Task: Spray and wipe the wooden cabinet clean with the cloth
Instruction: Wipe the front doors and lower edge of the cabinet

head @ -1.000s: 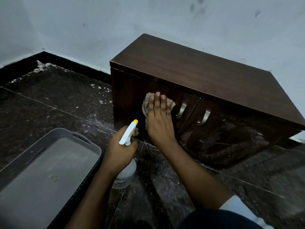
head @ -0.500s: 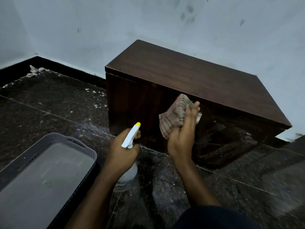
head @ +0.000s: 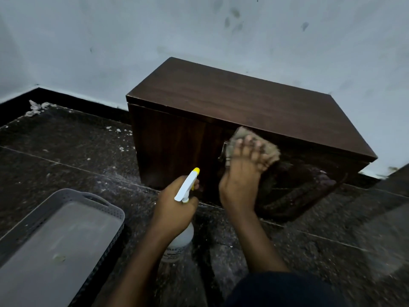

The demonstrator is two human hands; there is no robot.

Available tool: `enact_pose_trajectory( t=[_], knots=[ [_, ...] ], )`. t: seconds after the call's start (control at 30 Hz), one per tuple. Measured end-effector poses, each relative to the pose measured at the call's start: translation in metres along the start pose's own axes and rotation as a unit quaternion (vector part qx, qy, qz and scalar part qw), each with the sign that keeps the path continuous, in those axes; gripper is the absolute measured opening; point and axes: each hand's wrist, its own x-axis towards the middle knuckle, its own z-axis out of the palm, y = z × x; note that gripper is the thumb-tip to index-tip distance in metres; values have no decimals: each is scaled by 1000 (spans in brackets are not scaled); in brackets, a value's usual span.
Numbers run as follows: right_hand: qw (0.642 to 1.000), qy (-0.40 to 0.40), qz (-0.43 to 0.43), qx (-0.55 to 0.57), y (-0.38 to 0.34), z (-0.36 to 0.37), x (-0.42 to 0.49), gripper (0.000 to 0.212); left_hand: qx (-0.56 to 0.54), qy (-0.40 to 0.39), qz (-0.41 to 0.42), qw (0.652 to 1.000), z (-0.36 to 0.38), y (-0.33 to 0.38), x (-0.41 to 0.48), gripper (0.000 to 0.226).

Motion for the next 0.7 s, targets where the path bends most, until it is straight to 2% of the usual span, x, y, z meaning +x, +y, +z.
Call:
enact_pose_trajectory(
  t=[0.1, 0.2, 0.33, 0.47, 0.57, 0.63, 0.7],
  knots=[
    [995, -53, -25, -78, 11, 29, -20, 78, 0, 0, 12, 1000, 6, 4, 2, 35],
    [992, -67, -39, -97, 33, 44, -46, 79, 14, 4, 23, 1000, 9, 2, 3, 35],
    [984, -134, -51, -108, 33, 50, -76, 87, 21, 4, 29, 999, 13, 1, 8, 45],
    [996, -66, -12, -52, 15, 42, -18, 81, 7, 9, 41, 999, 22, 4, 14, 52],
    [998, -28, -31, -36, 15, 42, 10, 72, 18, 0, 52, 999, 31, 5, 14, 53],
    [998, -31, -40, -29, 24, 46, -5, 63, 25, -2, 45, 999, 34, 4, 13, 50],
    [997, -61, -30, -32, 29, 50, -31, 62, 30, -3, 43, 999, 33, 2, 11, 48]
  ],
)
